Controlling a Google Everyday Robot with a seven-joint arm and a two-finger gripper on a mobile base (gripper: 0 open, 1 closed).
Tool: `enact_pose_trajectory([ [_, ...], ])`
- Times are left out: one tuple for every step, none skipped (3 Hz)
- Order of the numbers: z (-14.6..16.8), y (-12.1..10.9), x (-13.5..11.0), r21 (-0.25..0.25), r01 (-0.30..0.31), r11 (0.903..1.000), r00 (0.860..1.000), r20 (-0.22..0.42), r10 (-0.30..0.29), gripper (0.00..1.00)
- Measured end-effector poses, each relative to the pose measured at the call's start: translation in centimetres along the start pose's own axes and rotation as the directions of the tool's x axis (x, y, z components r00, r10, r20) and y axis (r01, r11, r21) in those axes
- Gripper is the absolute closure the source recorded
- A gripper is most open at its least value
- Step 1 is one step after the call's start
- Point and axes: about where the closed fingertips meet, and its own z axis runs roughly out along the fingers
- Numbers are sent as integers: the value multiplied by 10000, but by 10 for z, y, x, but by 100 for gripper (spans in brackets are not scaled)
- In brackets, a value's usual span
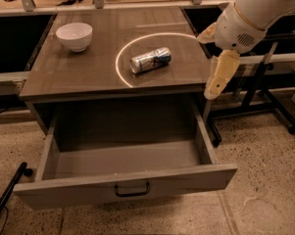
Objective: Place redbull can into top drawer
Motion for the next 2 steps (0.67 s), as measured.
enact_pose_trajectory([
  [0, 0, 0, 0, 0, 10000, 10000, 0, 0, 0],
  [12, -20, 4, 185, 68, 9998, 9992, 390, -75, 0],
])
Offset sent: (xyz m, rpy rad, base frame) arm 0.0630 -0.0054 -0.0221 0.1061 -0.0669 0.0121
